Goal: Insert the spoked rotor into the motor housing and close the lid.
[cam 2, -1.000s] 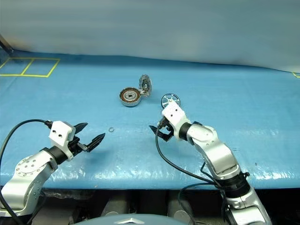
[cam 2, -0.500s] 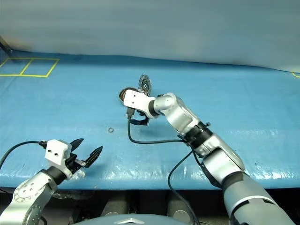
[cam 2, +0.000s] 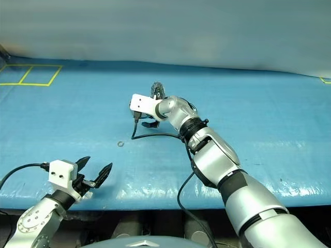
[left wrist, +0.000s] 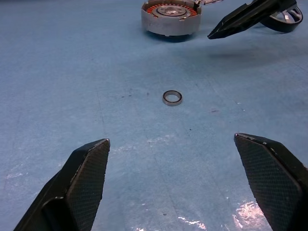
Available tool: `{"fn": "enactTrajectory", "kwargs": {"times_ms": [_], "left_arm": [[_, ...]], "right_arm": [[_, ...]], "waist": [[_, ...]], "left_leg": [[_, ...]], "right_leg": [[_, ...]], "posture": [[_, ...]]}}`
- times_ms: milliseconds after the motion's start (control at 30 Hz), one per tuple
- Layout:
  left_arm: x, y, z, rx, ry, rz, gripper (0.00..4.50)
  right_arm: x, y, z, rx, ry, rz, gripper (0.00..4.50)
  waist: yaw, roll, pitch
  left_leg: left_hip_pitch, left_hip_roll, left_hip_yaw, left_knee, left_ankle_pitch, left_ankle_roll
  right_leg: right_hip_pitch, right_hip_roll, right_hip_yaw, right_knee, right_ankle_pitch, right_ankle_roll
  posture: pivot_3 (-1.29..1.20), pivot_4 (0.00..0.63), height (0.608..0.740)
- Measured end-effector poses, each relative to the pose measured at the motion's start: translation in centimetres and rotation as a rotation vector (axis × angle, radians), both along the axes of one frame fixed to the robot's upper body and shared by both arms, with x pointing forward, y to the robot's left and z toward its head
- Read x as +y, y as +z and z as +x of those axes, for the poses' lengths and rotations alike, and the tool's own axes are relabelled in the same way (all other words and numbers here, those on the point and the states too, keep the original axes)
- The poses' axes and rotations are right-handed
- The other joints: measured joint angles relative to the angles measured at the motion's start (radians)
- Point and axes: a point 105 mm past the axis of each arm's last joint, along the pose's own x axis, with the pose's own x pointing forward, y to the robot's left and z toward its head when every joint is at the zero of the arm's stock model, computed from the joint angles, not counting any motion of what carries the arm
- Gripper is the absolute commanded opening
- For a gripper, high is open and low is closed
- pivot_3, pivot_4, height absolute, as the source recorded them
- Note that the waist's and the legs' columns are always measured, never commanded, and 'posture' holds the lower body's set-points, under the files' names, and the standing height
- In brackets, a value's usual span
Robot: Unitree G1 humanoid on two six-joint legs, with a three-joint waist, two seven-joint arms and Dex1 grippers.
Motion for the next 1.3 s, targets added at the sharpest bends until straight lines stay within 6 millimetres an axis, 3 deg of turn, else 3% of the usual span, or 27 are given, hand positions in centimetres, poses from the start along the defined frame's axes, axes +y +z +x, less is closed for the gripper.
{"fn": "enactTrajectory", "kwargs": {"times_ms": [367, 567, 733, 867, 967, 1067, 1300], "left_arm": [[-0.6, -0.2, 0.0, -0.008, 0.002, -0.004, 4.50], [-0.8, -0.4, -0.2, -0.001, -0.002, -0.008, 4.50], [-0.8, 0.5, 0.7, -0.034, -0.042, 0.023, 4.50], [0.3, 2.7, 3.2, -0.111, -0.076, 0.102, 4.50], [0.7, 4.0, 5.6, -0.137, -0.120, 0.138, 4.50], [1.2, 5.2, 8.8, -0.145, -0.156, 0.157, 4.50], [-0.2, 6.6, 14.9, -0.083, -0.362, 0.269, 4.50]], "right_arm": [[2.0, -1.1, -0.6, -0.016, -0.024, 0.071, 4.49], [2.1, -1.0, -0.5, -0.011, -0.038, 0.094, 4.49], [1.7, 0.5, -0.1, 0.001, -0.055, 0.239, 4.49], [-1.2, 1.6, -0.5, -0.021, -0.087, 0.466, 4.49], [-4.8, 0.2, -2.9, 0.016, -0.173, 0.594, 4.49], [-8.2, -1.7, -7.0, 0.056, -0.294, 0.685, 4.49], [-13.0, -2.6, -14.5, 0.031, -0.571, 0.838, 4.49]], "waist": [[-0.002, 0.000, 0.000], [-0.002, 0.000, 0.000], [0.001, 0.001, 0.000], [0.016, 0.000, 0.000], [0.027, 0.000, 0.000], [0.026, 0.001, 0.000], [0.022, -0.001, 0.000]], "left_leg": [[0.000, 0.000, 0.000, -0.001, 0.002, -0.003], [0.000, 0.000, 0.000, -0.001, 0.002, -0.003], [0.000, 0.000, -0.002, 0.000, 0.002, -0.003], [0.000, 0.000, -0.004, 0.000, 0.002, -0.003], [-0.001, -0.001, -0.005, 0.000, 0.003, -0.005], [-0.001, -0.001, -0.005, 0.000, 0.004, -0.006], [0.002, -0.002, -0.005, 0.000, 0.004, -0.007]], "right_leg": [[-0.001, -0.002, -0.001, 0.002, -0.001, -0.002], [-0.001, -0.006, -0.002, 0.002, -0.001, -0.002], [-0.001, -0.004, -0.003, 0.003, -0.001, -0.002], [0.001, -0.003, -0.006, 0.004, 0.000, 0.000], [0.001, -0.002, -0.006, 0.004, 0.002, 0.004], [0.000, -0.001, -0.005, 0.005, 0.002, 0.005], [0.001, 0.006, -0.002, 0.008, -0.002, 0.008]], "posture": [[0.00, 0.150, 0.740], [0.00, 0.150, 0.740], [0.00, 0.150, 0.740], [0.00, 0.150, 0.740], [0.00, 0.150, 0.740], [0.00, 0.150, 0.740], [0.00, 0.150, 0.740]]}}
